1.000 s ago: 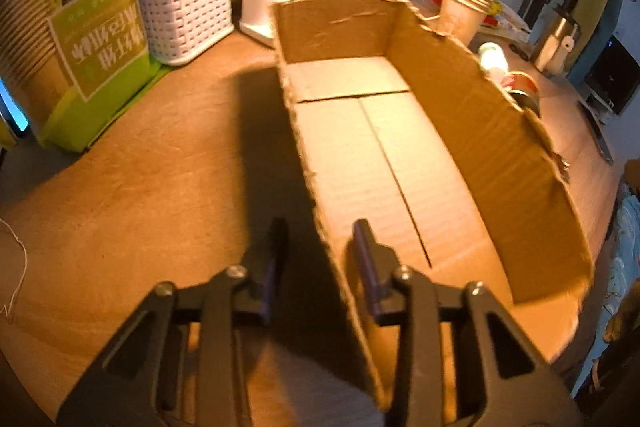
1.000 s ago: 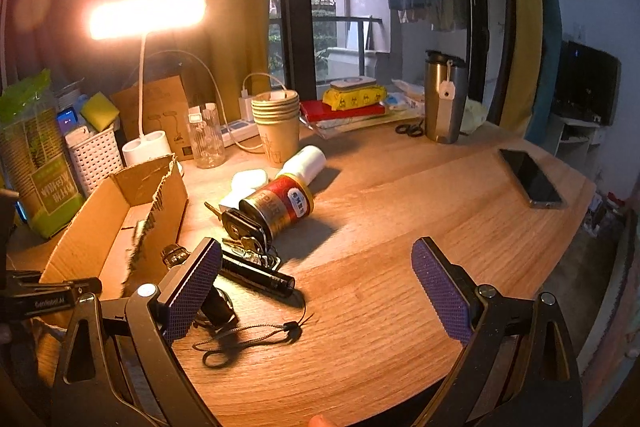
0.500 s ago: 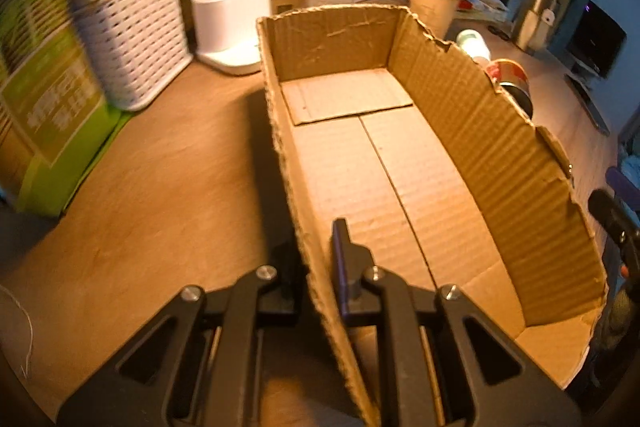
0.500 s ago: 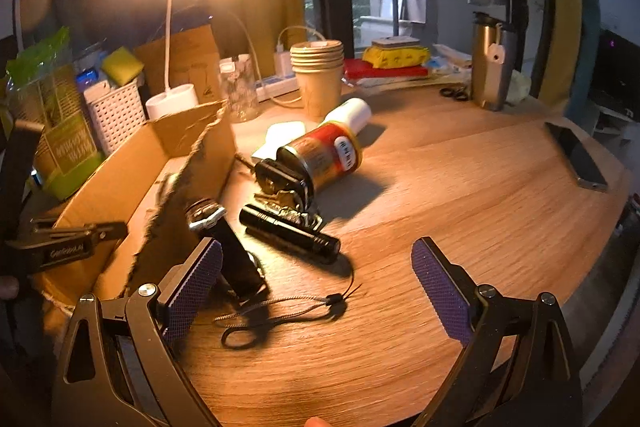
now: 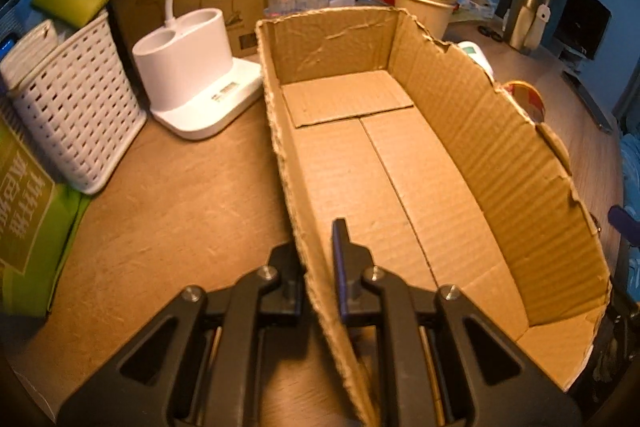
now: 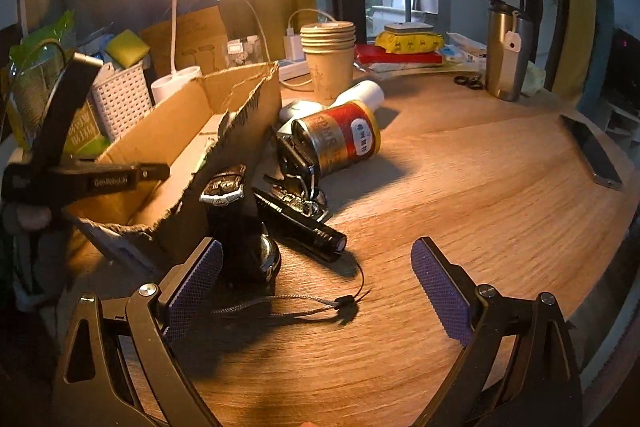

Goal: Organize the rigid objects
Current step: 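Hold the box with the left gripper while the right gripper approaches the black watch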

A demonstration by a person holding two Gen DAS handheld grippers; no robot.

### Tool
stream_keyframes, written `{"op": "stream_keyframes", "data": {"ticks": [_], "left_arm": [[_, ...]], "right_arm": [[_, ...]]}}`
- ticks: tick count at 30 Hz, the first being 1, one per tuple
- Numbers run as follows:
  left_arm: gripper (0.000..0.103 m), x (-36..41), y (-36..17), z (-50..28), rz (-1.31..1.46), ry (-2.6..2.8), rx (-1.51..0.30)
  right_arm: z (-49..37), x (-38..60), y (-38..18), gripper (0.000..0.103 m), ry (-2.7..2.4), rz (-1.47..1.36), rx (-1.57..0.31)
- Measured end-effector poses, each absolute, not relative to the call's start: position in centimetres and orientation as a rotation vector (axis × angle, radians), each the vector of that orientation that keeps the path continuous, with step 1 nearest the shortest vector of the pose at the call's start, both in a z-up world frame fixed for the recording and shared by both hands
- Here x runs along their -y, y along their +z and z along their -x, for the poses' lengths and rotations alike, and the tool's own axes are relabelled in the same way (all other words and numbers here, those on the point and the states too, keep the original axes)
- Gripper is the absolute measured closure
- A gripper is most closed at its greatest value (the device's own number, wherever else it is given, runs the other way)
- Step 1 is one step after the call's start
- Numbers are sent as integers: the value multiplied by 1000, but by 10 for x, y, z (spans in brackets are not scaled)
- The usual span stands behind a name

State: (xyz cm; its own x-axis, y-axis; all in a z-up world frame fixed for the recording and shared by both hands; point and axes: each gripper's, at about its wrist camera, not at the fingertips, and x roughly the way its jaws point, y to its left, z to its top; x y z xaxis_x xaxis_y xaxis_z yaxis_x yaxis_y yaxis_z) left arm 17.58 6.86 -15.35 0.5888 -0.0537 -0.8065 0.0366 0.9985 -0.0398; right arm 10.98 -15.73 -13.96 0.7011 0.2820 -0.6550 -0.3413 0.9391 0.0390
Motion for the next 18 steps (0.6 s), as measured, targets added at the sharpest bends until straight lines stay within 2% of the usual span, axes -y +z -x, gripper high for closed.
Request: {"op": "stream_keyframes", "data": {"ticks": [2,7,8,9,11,18], "left_arm": [[88,-70,-153,-172,20,-64,-946],[74,-75,-142,-145,40,-89,-898],[73,-76,-141,-140,50,-93,-892],[72,-78,-140,-136,59,-103,-889],[72,-78,-143,-131,56,-129,-903],[73,-74,-151,-142,67,-173,-938]], "right_arm": [[-111,156,-142,6,348,92,-721],[-111,151,-141,6,372,97,-710],[-111,149,-141,7,384,102,-711],[-111,145,-143,13,399,113,-717],[-112,138,-147,20,407,143,-734],[-116,127,-153,23,417,169,-747]]}}
